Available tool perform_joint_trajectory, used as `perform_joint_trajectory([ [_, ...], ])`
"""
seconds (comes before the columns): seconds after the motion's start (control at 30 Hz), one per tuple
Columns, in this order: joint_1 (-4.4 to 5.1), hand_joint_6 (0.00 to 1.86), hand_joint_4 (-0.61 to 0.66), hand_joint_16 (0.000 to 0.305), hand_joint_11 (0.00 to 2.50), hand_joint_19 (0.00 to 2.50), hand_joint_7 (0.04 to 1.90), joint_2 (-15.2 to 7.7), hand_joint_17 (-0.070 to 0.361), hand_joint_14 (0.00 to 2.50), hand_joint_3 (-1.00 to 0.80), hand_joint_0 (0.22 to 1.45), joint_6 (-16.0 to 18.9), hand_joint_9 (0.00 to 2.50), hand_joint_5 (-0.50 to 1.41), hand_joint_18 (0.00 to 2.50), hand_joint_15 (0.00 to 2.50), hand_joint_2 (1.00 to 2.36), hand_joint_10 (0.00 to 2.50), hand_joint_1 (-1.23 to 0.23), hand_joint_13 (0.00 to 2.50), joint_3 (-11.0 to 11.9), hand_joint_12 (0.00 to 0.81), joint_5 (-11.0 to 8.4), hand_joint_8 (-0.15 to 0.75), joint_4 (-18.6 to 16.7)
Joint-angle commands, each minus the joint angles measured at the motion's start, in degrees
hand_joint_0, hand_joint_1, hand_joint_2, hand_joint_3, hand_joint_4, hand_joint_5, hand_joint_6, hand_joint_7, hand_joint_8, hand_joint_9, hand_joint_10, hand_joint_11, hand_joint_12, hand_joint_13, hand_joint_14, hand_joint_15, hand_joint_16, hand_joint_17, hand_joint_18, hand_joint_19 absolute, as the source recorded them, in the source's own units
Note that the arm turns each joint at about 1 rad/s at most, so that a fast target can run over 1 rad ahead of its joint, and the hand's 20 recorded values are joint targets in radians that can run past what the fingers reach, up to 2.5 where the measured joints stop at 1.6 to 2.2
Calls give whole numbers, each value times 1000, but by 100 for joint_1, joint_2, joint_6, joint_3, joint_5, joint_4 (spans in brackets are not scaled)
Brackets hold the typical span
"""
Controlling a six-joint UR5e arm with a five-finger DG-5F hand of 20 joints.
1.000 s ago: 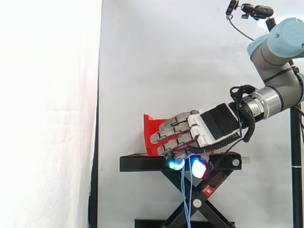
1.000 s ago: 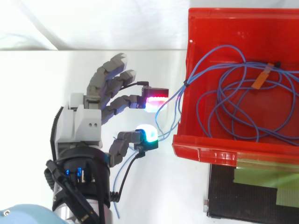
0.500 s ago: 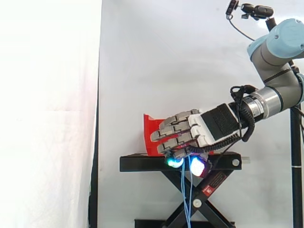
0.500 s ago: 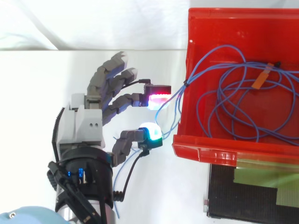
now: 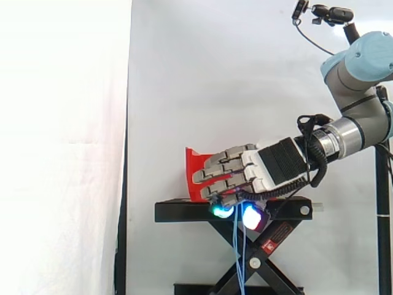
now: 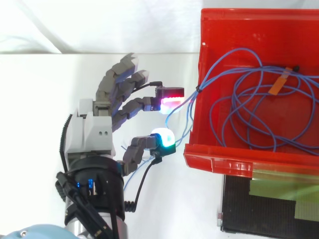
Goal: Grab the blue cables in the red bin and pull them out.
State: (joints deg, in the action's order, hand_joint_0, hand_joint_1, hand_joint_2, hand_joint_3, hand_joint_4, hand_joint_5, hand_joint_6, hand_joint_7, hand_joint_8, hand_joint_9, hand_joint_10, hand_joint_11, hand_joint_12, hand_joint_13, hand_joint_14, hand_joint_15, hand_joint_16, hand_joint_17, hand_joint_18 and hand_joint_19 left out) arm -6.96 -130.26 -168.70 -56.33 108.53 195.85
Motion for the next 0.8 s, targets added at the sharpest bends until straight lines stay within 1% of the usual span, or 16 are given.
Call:
perform_joint_trajectory([
  [0.0, -16, 8, 231, 42, 432, 585, 633, 0, 94, 13, -1000, 853, 0, 602, 775, 376, 371, 1000, 17, -837, 396, -89, 321, 37, 255, -188],
  [0.13, -7, 10, 230, 42, 429, 588, 634, 0, 94, 15, -1000, 854, 0, 602, 772, 376, 367, 1000, 17, -837, 397, -89, 321, 46, 253, -205],
  [0.23, -25, 10, 230, 42, 436, 586, 633, 9, 94, 15, -1000, 854, 0, 601, 771, 377, 366, 1000, 17, -837, 397, -89, 320, 46, 255, -205],
  [0.77, -43, 9, 233, 42, 431, 588, 635, 0, 94, 14, -1000, 854, 0, 602, 766, 381, 383, 1000, 15, -835, 418, -89, 320, 46, 252, -214],
])
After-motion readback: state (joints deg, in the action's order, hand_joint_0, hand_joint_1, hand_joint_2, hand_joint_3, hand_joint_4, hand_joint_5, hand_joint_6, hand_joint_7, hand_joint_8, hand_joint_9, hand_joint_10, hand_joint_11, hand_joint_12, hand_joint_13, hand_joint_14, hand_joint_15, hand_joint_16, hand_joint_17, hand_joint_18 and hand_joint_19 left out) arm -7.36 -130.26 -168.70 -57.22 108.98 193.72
